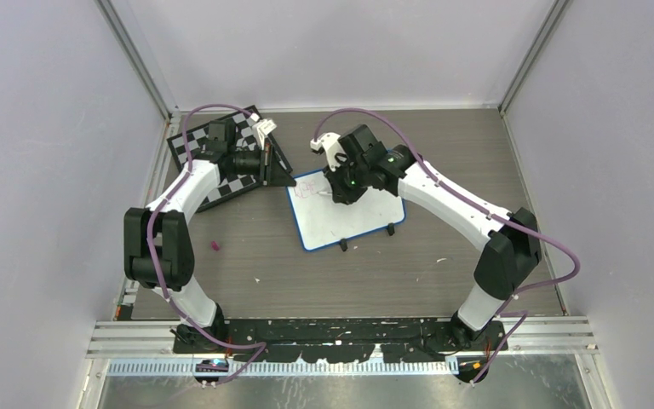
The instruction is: Write a sentence on the whiteboard
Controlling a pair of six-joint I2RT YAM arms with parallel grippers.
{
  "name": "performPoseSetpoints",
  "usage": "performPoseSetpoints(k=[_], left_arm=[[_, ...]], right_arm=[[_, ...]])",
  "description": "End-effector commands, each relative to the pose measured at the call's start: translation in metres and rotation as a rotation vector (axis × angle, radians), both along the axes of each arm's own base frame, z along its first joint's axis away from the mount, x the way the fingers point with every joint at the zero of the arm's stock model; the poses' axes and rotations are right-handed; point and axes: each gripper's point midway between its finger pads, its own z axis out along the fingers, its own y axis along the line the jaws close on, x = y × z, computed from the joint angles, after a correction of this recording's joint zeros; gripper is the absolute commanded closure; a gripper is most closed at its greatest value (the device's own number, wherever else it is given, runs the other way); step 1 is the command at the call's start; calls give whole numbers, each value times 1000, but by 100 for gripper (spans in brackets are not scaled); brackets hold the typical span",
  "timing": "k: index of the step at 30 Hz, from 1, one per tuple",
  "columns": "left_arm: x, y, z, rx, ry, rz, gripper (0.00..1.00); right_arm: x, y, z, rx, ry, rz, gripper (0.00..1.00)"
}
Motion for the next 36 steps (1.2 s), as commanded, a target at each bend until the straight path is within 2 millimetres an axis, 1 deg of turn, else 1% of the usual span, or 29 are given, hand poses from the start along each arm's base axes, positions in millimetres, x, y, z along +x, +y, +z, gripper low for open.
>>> performPoseSetpoints(k=[1,5,12,18,26,29,31,36], left_arm=[[-4,-5,12,-33,-17,-26,98],[-4,-5,11,-32,-16,-27,98],[-5,-5,12,-33,-17,-28,98],[-5,-5,11,-30,-19,-28,98],[-4,-5,10,-30,-19,-29,98],[-4,-5,10,-29,-16,-28,98],[-4,-5,10,-30,-17,-28,98],[-4,-5,10,-29,-18,-27,98]], right_arm=[[11,-5,41,50,-104,-19,100],[13,-3,42,56,-107,-21,100],[20,0,35,42,-106,-24,100],[30,-4,31,12,-131,-52,100],[44,-11,41,8,-166,-87,100],[46,-9,47,19,-176,-86,100],[46,-9,48,20,-171,-85,100],[39,-9,36,11,-134,-73,100]])
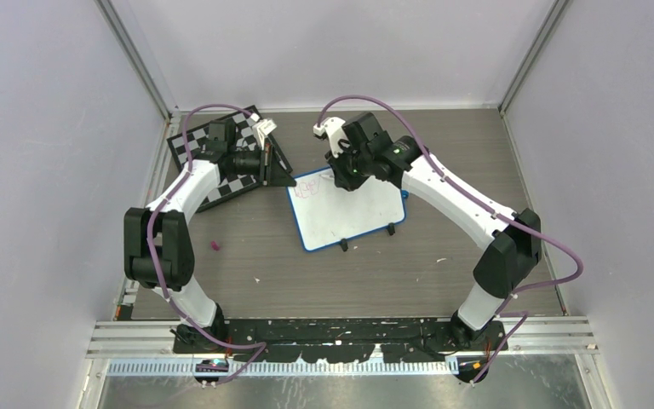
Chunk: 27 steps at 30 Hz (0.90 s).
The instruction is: Write a sentence on the whiteboard
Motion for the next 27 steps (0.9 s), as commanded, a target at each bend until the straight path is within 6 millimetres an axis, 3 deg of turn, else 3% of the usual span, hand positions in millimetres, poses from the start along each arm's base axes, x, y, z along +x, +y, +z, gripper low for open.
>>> performPoseSetpoints(k=[1,11,17,22,27], left_arm=[[-2,-4,9,-21,-19,-21,98],[-2,-4,9,-21,-21,-20,98],[-2,-4,9,-22,-19,-22,98],[-3,-4,8,-21,-17,-22,98],[-4,-4,9,-21,-19,-23,98]], right_arm=[[10,-1,2,0,-28,-17,100],[-12,-11,-24,-18,37,-17,100],[-31,-2,-34,-13,81,25,100],[-35,8,-19,20,83,58,100],[-27,8,6,59,24,45,100]])
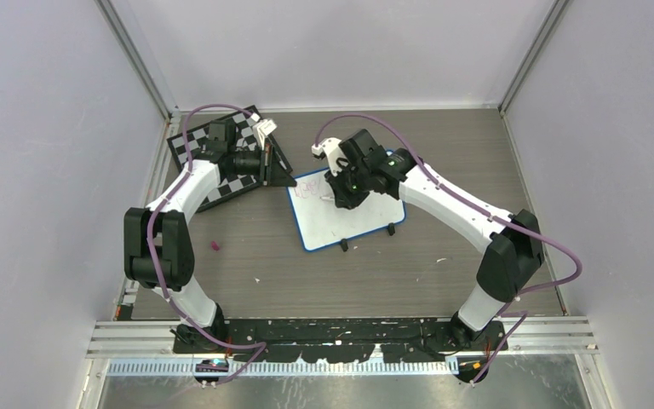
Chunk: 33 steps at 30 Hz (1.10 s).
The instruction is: Write a sentence on the whiteboard
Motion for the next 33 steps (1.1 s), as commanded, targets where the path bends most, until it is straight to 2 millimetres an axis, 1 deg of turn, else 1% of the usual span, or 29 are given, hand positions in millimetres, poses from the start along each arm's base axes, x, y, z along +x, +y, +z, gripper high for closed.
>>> performPoseSetpoints(k=[1,4,7,13,18,26,28,33], left_arm=[[-3,-3,10,-19,-20,-17,98],[-3,-4,10,-20,-20,-18,98],[-2,-4,10,-20,-19,-19,98],[-2,-4,10,-19,-20,-18,98],[-3,-3,9,-17,-21,-18,98],[-2,-3,8,-16,-20,-17,98],[-2,-3,8,-16,-20,-18,98],[-2,-3,7,-15,-16,-16,98]], right_arm=[[16,6,51,102,-110,-21,100],[26,1,60,116,-138,-51,100],[33,-1,62,108,-152,-68,100],[38,1,51,93,-135,-68,100],[40,3,47,91,-128,-75,100],[52,-14,52,93,-143,-131,100],[51,-17,49,94,-132,-137,100],[41,-19,32,84,-80,-133,100]])
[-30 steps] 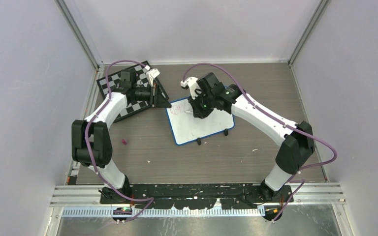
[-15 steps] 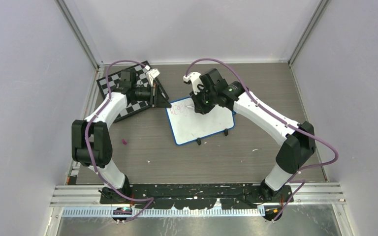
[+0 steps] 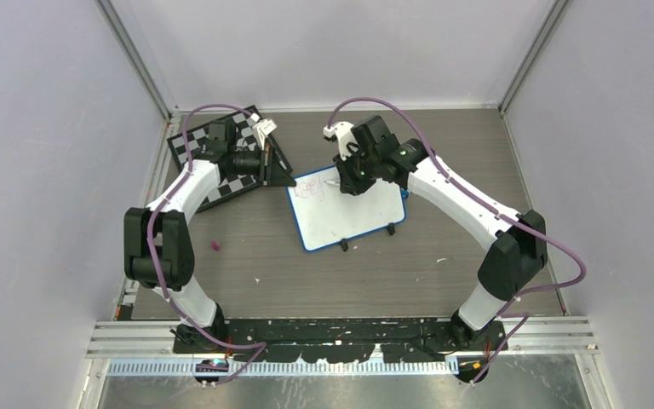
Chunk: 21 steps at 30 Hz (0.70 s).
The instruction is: Write a sentence on the whiteboard
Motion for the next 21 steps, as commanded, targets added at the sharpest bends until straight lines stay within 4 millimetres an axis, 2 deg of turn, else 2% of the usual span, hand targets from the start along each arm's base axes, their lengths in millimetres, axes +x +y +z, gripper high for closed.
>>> performPoseSetpoints(k=[1,9,15,21], left_arm=[[-3,-4,9,-22,-17,-23,98],[-3,-4,8,-22,-16,-22,98],[-4,-4,8,-22,-14,-23,98],[-4,-3,7,-16,-20,-22,98]], right_arm=[[8,-5,4,22,-32,-47,100],[-4,5,1,38,-3,-16,100],[-2,15,0,39,-3,1,100],[-4,19,11,62,-7,21,100]])
